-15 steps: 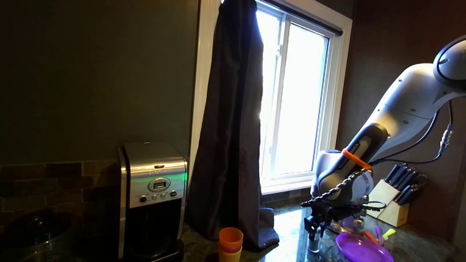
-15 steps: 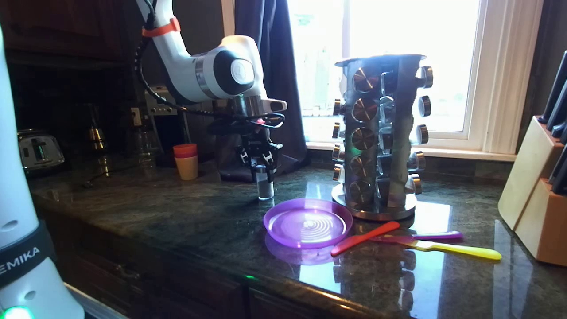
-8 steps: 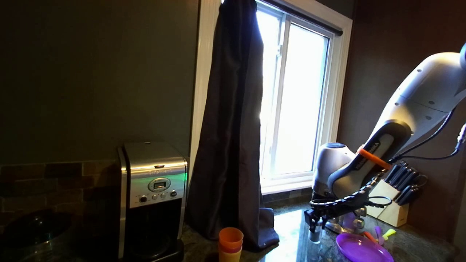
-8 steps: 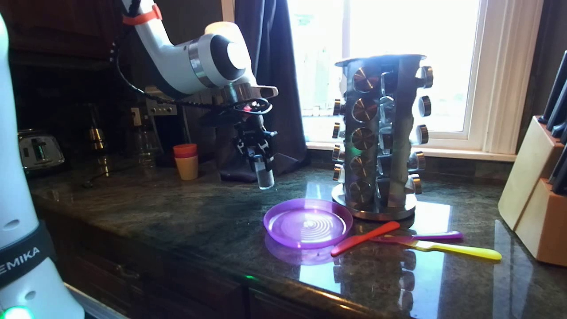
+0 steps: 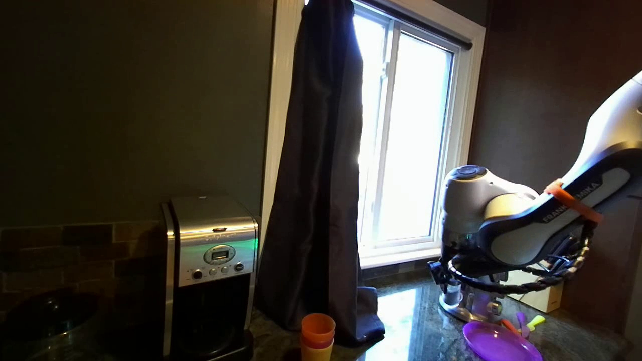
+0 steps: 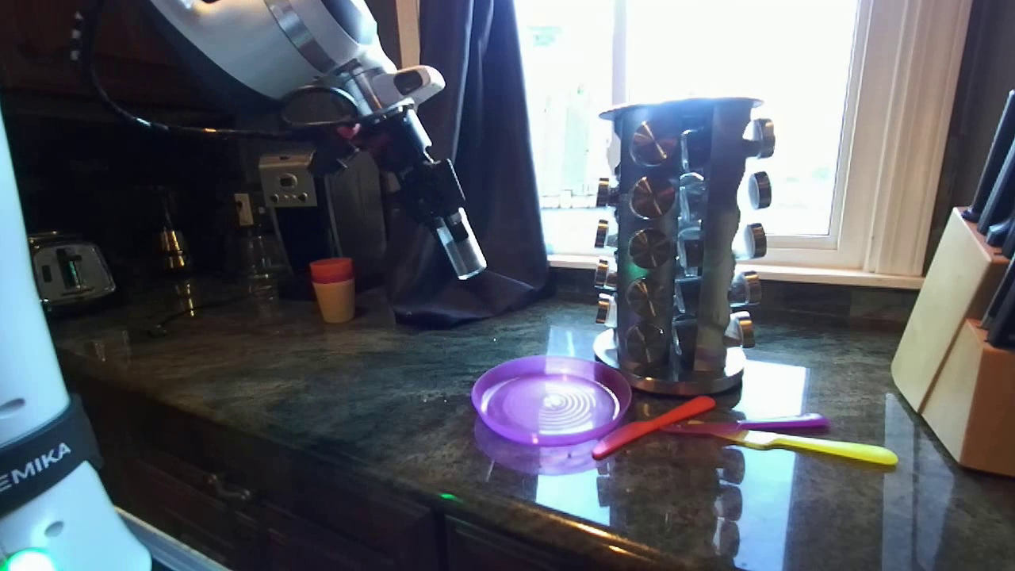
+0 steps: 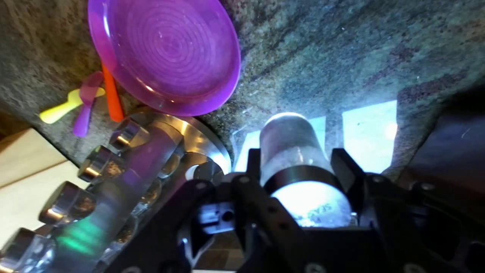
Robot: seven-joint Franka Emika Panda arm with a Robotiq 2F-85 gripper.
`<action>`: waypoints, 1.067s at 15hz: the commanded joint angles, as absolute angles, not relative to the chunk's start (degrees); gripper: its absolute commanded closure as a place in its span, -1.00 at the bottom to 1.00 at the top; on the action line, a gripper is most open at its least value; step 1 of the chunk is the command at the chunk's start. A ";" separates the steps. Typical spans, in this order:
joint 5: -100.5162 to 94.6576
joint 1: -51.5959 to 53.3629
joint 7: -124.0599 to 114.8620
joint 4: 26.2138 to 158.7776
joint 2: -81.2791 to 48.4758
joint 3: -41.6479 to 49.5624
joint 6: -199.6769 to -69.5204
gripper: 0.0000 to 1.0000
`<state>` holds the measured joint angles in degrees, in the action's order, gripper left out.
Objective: Put the black pepper container in the seasoning rack
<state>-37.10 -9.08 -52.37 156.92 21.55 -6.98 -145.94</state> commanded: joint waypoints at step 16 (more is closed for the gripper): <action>-71.52 -5.88 -108.80 153.76 21.14 -15.11 -122.04 0.52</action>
<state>-65.95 -9.40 -103.02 155.50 24.37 -16.57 -126.78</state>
